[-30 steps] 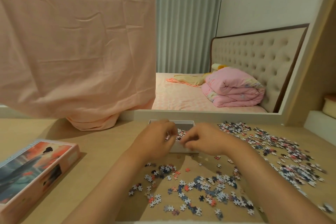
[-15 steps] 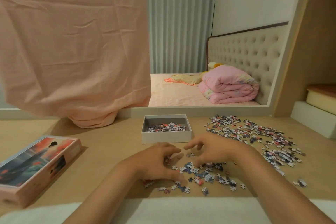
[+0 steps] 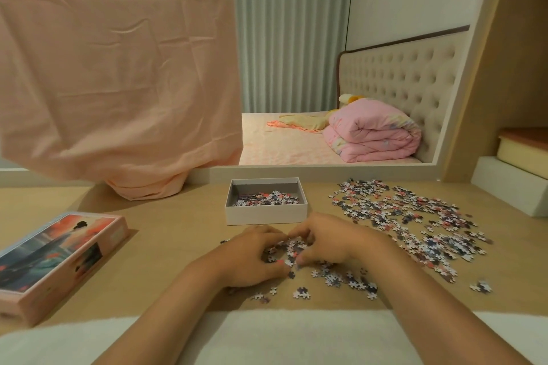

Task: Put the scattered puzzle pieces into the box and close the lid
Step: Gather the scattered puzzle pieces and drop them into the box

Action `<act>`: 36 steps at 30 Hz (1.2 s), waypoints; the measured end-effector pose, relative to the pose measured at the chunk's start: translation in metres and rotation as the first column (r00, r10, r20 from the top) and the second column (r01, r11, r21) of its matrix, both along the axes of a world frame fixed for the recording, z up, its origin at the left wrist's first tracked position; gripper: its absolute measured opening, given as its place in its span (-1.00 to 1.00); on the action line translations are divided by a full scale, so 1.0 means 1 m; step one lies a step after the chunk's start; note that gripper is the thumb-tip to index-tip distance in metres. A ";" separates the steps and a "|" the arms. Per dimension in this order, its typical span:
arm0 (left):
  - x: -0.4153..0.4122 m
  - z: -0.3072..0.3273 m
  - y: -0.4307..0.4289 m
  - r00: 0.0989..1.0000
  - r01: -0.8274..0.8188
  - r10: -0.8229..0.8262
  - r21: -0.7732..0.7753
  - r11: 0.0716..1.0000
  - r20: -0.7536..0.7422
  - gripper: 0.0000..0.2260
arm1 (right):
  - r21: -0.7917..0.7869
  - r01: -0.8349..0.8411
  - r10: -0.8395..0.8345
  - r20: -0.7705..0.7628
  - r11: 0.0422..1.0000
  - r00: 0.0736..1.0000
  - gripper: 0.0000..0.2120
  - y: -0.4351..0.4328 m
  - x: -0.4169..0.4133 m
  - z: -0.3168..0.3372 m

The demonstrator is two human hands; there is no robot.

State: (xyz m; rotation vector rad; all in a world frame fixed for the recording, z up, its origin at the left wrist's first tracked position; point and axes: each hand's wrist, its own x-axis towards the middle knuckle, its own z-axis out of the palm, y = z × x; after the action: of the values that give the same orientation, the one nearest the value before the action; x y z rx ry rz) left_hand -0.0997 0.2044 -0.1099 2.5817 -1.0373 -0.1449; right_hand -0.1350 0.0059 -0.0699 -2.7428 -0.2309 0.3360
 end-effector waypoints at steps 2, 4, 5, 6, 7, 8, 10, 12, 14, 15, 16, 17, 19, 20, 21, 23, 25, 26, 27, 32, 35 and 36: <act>-0.005 0.000 -0.003 0.999 -0.018 0.018 0.013 1.000 -0.044 -0.20 | 0.012 0.039 -0.039 0.016 0.999 0.999 -0.36 -0.005 -0.002 0.009; -0.012 0.001 -0.010 0.999 0.006 -0.002 0.083 0.996 -0.051 -0.05 | -0.060 0.087 -0.089 -0.038 0.994 0.995 -0.20 -0.016 -0.006 0.020; -0.013 0.001 -0.014 0.999 0.025 -0.021 0.125 0.992 -0.037 -0.01 | -0.124 0.112 -0.124 -0.093 0.986 0.988 -0.11 -0.022 -0.008 0.025; -0.014 0.000 -0.019 0.999 0.043 -0.042 0.161 0.986 -0.013 -0.01 | -0.194 0.137 -0.168 -0.154 0.971 0.974 -0.05 -0.027 -0.011 0.028; -0.014 0.000 -0.023 0.998 0.054 -0.057 0.185 0.981 0.014 -0.04 | -0.253 0.151 -0.206 -0.211 0.956 0.956 -0.02 -0.030 -0.014 0.029; -0.012 0.000 -0.026 0.997 0.058 -0.067 0.190 0.980 0.041 -0.08 | -0.288 0.155 -0.232 -0.258 0.945 0.938 -0.02 -0.030 -0.015 0.028; -0.007 -0.001 -0.028 0.995 0.056 -0.068 0.156 0.986 0.072 -0.18 | -0.289 0.166 -0.251 -0.288 0.943 0.924 -0.07 -0.028 -0.017 0.025; -0.002 -0.004 -0.025 0.995 0.048 -0.054 0.079 0.996 0.084 -0.31 | -0.239 0.173 -0.232 -0.247 0.956 0.941 -0.21 -0.023 -0.014 0.020; 0.001 -0.005 -0.022 0.994 0.046 -0.046 0.006 0.999 0.102 -0.45 | -0.155 0.159 -0.186 -0.178 0.975 0.966 -0.38 -0.018 -0.010 0.014; 0.002 -0.004 -0.021 0.993 0.045 -0.043 -0.015 0.999 0.109 -0.51 | -0.086 0.159 -0.171 -0.154 0.983 0.973 -0.46 -0.015 -0.007 0.010; 0.003 -0.003 -0.019 0.993 0.046 -0.043 -0.024 0.999 0.113 -0.56 | -0.011 0.160 -0.160 -0.137 0.987 0.978 -0.52 -0.011 -0.004 0.006; 0.004 -0.002 -0.016 0.993 0.044 -0.041 -0.024 0.999 0.110 -0.59 | 0.033 0.149 -0.144 -0.108 0.988 0.984 -0.55 -0.007 -0.002 0.002; 0.007 0.001 -0.007 0.996 0.026 -0.021 -0.044 0.999 0.091 -0.58 | 0.019 0.088 -0.088 -0.010 0.996 0.996 -0.54 0.001 0.001 -0.003; 0.008 0.004 -0.001 0.997 0.012 -0.006 -0.066 0.998 0.083 -0.56 | 0.020 0.060 -0.061 0.028 0.998 0.998 -0.53 0.004 0.002 -0.005; 0.009 0.007 0.006 0.997 -0.007 0.013 -0.081 0.997 0.077 -0.52 | 0.039 0.041 -0.043 0.050 0.998 0.998 -0.52 0.005 0.003 -0.006; 0.010 0.014 0.021 0.996 -0.069 0.071 -0.039 0.997 0.047 -0.35 | 0.092 0.038 -0.044 0.067 0.995 0.997 -0.49 0.005 0.002 -0.003; 0.010 0.019 0.035 0.988 -0.152 0.155 0.121 0.981 -0.012 -0.07 | 0.096 0.050 -0.055 0.051 0.994 0.997 -0.40 0.001 0.000 0.003; 0.010 0.020 0.040 0.980 -0.184 0.195 0.210 0.960 -0.031 0.03 | 0.071 0.055 -0.058 0.031 0.996 0.998 -0.31 0.000 -0.001 0.005; 0.010 0.019 0.043 0.975 -0.201 0.221 0.281 0.939 -0.041 0.08 | 0.022 0.058 -0.058 0.007 0.998 0.998 -0.20 -0.001 -0.002 0.005; 0.014 0.013 0.039 0.981 -0.160 0.184 0.283 0.946 -0.060 -0.06 | -0.148 0.047 -0.056 -0.059 0.988 0.997 0.00 0.014 0.001 -0.008; 0.014 0.015 0.036 0.989 -0.125 0.140 0.223 0.967 -0.056 -0.21 | -0.097 0.031 -0.034 -0.031 0.995 0.999 -0.10 0.025 0.009 -0.011; 0.014 0.014 0.035 0.991 -0.116 0.128 0.207 0.972 -0.047 -0.25 | -0.076 0.022 -0.024 -0.025 0.997 0.999 -0.13 0.030 0.012 -0.012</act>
State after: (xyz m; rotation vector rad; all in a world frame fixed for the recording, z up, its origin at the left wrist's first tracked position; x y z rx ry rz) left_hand -0.0855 0.2397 -0.0956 2.7971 -0.8804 -0.3104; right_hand -0.1231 0.0363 -0.0814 -2.8116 -0.1826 0.3812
